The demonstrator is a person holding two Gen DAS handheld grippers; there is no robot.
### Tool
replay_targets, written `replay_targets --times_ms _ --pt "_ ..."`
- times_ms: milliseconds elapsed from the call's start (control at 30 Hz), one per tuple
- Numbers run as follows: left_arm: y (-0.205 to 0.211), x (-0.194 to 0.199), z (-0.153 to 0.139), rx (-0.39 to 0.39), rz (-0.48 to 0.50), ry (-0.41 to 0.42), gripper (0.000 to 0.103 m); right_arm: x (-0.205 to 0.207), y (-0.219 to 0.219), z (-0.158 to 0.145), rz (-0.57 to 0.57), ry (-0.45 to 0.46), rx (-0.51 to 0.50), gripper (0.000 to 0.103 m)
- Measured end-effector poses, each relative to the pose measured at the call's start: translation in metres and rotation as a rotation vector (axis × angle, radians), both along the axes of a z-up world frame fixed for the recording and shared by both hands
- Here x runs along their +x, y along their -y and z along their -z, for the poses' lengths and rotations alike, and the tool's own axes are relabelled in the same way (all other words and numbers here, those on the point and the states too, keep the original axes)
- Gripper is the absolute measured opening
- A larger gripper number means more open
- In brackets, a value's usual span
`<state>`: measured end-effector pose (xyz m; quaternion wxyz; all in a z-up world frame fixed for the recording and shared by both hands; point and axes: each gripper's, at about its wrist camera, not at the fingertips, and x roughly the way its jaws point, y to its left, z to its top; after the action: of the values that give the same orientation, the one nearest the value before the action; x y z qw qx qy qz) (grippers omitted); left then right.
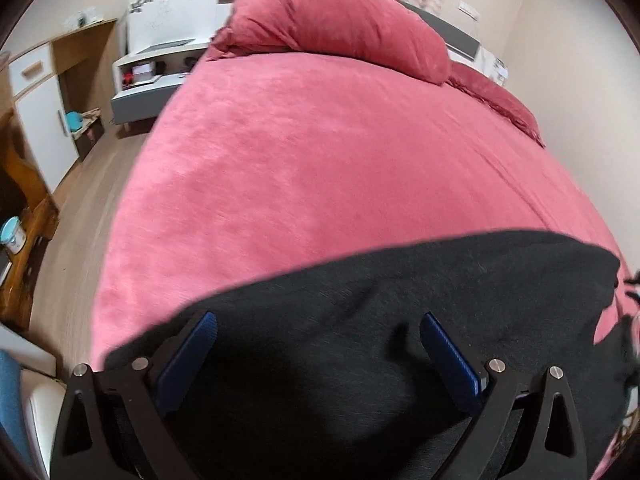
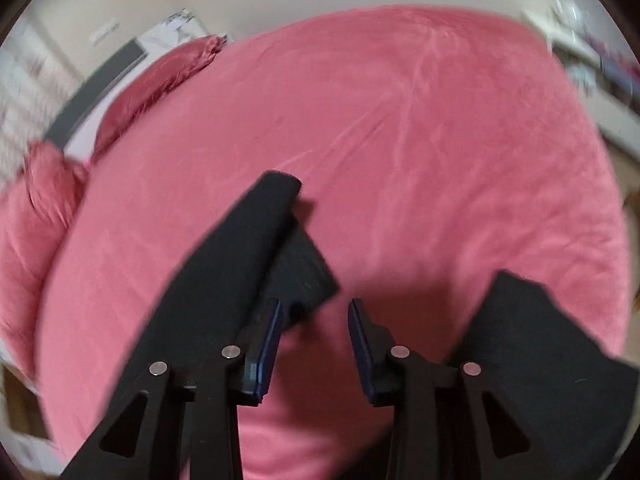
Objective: Fold large clothes
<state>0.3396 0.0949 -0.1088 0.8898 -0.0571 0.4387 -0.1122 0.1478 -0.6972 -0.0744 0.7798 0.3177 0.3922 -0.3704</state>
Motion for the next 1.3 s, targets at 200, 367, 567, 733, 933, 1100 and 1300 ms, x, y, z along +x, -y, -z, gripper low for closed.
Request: replay_targets --times_ms 200,367,567,733,933,1100,1300 --pt "-0.009 0.01 -0.014 0.123 -0.013 0.077 0.1 0.035 -0.019 -0.06 -0.167 0.04 -0.227 0.048" --pt "0.023 0.015 0.02 0.342 0.173 0.016 0.102 0.107 -0.007 -0.04 -0.218 -0.159 -0.212 0.055" --pt "0.001 0.013 0.028 0.186 0.099 0.016 0.103 0.112 -0.002 0.023 -0.168 -0.28 -0.098 0.004" --pt "0.0 0.008 0.027 0.186 0.096 0.033 0.103 0.037 -0.023 -0.02 -0.165 -0.065 -0.148 0.002" --pt "0.004 0.003 0.024 0.208 0.099 0.042 0.103 -0.056 -0.008 0.006 -0.082 -0.252 -0.005 0.002" --pt "0.007 0.007 0.018 0.254 0.129 0.025 0.102 -0.048 0.007 -0.025 -0.039 -0.022 -0.03 0.034" --pt "0.012 0.012 0.018 0.385 0.129 0.063 0.095 0.083 -0.006 -0.003 -0.281 -0.255 -0.136 0.044"
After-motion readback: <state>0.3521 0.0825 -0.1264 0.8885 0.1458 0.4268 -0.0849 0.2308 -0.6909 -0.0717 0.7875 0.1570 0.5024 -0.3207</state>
